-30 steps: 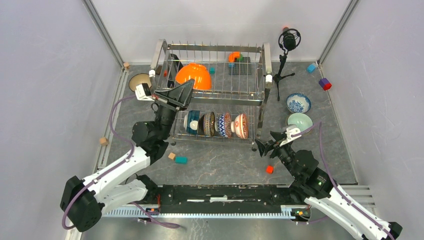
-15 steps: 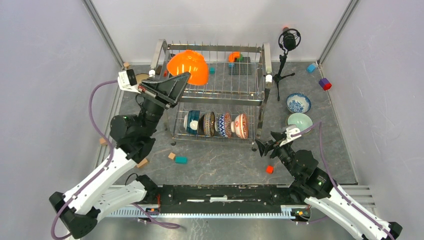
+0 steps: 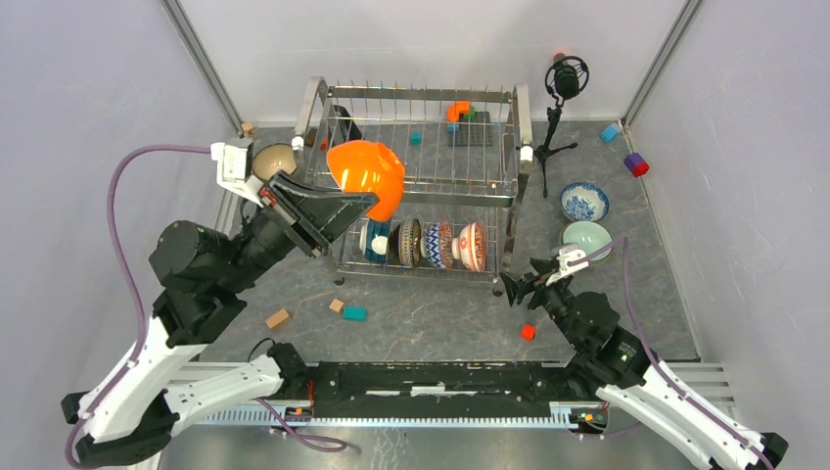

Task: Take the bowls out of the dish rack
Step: Pick up the bowl from the dish rack, then place the bowl at the center of the board.

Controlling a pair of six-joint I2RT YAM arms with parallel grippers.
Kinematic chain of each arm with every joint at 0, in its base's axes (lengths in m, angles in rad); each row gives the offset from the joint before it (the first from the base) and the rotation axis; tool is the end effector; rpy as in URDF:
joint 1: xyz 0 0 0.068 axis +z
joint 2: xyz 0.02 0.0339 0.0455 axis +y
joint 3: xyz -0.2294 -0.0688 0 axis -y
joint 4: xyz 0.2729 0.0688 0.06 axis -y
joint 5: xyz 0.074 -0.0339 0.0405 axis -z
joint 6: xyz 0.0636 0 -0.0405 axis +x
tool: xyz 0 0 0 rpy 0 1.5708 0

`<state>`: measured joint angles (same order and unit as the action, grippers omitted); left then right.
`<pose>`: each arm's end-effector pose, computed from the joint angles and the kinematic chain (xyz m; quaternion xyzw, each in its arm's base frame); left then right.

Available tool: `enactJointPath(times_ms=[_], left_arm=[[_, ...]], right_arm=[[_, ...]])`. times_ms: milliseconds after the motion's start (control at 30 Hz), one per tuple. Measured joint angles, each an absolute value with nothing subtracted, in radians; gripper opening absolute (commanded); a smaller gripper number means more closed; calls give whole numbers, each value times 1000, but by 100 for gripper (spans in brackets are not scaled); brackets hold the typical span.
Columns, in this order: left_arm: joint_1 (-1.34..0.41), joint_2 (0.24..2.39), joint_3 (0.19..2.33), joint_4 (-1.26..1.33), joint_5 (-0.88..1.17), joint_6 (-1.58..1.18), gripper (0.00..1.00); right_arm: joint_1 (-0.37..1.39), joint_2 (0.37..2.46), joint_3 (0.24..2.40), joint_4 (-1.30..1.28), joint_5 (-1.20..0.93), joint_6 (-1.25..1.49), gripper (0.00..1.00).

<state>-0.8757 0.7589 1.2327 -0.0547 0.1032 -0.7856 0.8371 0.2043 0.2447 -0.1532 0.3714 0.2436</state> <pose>0.1195 -0.1535 0.5051 0.0677 0.5413 -0.6374 0.5441 0.1498 0.1316 0.2160 -0.0967 0.7369 0.2187 0.6322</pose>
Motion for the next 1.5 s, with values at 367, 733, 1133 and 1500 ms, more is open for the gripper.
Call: enactJointPath(times_ms=[367,733,1133,1500], left_arm=[[-1091,861,1338,-478,72,-564,2],[-1379,931,1391,-755,-161,-430,2],[-1636,1116,1412,-953,-521,-334,2],[-1804,1290,1201,-1009,-600,-131,2]], right_arm=[[837,253,245,-203,403,290,78],[837,286,245,-219,410,310,78],[837,344,260,-304,396,361,81],[838,451,391,-423,232,369,81]])
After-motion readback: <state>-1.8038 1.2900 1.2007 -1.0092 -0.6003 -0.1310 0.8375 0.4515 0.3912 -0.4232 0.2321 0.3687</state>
